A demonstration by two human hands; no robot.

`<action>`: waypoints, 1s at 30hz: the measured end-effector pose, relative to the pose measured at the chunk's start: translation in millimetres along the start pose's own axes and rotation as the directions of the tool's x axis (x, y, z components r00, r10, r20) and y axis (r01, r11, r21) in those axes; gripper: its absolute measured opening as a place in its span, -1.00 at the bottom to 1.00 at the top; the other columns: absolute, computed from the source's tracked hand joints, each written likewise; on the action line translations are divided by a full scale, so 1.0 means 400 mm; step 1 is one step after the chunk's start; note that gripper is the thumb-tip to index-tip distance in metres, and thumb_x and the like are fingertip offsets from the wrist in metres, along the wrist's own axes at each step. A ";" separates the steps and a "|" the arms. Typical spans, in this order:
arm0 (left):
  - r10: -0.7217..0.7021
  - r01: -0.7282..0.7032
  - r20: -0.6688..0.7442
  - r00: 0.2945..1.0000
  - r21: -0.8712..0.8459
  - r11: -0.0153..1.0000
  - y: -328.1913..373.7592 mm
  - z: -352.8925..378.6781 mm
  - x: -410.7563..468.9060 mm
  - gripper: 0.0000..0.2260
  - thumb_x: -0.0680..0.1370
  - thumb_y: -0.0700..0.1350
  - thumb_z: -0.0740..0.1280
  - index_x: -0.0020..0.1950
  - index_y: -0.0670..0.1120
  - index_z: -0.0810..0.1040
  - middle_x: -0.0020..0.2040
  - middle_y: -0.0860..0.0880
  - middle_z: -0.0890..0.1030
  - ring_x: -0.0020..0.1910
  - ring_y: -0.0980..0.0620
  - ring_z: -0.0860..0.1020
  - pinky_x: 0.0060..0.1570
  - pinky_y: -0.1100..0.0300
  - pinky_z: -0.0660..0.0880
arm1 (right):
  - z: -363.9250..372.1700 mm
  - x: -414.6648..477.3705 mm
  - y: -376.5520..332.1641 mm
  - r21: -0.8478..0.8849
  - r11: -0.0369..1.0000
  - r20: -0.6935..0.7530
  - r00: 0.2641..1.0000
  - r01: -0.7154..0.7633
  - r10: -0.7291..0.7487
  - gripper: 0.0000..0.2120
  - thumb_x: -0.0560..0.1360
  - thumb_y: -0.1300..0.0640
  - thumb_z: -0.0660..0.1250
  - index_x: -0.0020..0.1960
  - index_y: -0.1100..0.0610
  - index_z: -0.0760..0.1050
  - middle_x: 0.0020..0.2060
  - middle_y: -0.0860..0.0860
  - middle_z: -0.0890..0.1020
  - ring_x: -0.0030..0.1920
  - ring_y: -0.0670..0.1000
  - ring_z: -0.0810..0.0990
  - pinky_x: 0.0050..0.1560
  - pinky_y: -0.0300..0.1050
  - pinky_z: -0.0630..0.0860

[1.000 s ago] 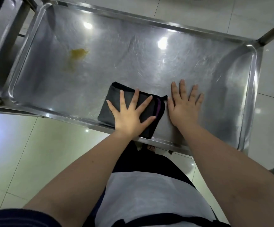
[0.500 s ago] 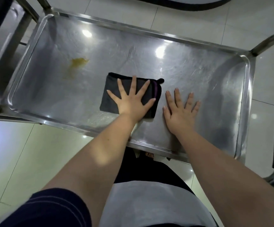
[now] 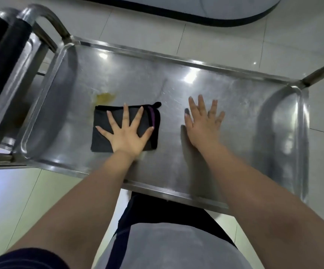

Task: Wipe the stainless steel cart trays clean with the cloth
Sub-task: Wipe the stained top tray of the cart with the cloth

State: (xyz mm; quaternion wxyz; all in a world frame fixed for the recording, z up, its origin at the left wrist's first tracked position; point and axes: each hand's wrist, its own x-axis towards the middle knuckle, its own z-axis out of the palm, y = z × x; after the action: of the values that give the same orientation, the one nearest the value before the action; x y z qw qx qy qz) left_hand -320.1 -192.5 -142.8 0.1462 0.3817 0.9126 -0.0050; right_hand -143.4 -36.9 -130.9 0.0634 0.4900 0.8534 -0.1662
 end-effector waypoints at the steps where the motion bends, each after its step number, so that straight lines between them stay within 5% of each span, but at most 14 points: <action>1: -0.003 0.003 -0.008 1.000 -0.006 1.000 -0.003 0.001 0.001 -0.35 0.40 0.57 -0.27 0.45 0.44 -0.33 0.60 0.12 -0.25 0.52 -0.32 -0.30 0.25 -0.57 -0.26 | -0.002 0.044 -0.024 0.004 1.000 0.017 1.000 -0.017 0.017 -0.47 0.64 -0.19 -0.20 0.56 -0.19 -0.28 0.57 -0.12 -0.25 0.52 0.19 -0.40 0.42 0.35 -0.40; 9: 0.121 -0.121 -0.078 0.989 0.014 0.993 -0.005 0.006 0.066 -0.35 0.46 0.53 -0.17 0.51 0.40 -0.22 0.61 0.11 -0.18 0.54 -0.30 -0.24 0.26 -0.53 -0.31 | 0.058 0.112 -0.087 -0.100 0.991 -0.009 0.996 -0.084 0.084 -0.45 0.60 -0.25 -0.27 0.55 -0.21 -0.31 0.58 -0.10 -0.21 0.54 0.27 -0.28 0.41 0.39 -0.37; 19: 0.243 -0.243 0.004 0.970 0.015 0.970 0.094 -0.104 0.481 -0.32 0.41 0.56 -0.18 0.49 0.42 -0.25 0.60 0.11 -0.23 0.52 -0.27 -0.35 0.22 -0.51 -0.39 | 0.053 0.115 -0.084 -0.082 0.992 -0.031 0.995 -0.095 0.093 -0.45 0.63 -0.22 -0.14 0.54 -0.23 -0.31 0.56 -0.11 -0.23 0.54 0.24 -0.30 0.44 0.40 -0.28; 30: 0.301 -0.300 -0.010 0.954 0.050 0.953 -0.050 -0.043 0.176 -0.36 0.49 0.50 -0.17 0.54 0.36 -0.19 0.62 0.08 -0.19 0.55 -0.26 -0.27 0.30 -0.50 -0.30 | 0.038 0.114 -0.098 -0.105 0.988 -0.002 0.993 -0.114 0.114 -0.44 0.62 -0.22 -0.15 0.56 -0.22 -0.26 0.58 -0.09 -0.18 0.54 0.25 -0.28 0.43 0.41 -0.24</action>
State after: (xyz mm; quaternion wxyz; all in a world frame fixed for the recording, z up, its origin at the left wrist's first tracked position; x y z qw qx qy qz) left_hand -385.3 -155.6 -147.4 0.1282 0.5194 0.8449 -0.0014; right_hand -201.3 -23.1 -148.9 0.1000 0.5336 0.8315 -0.1181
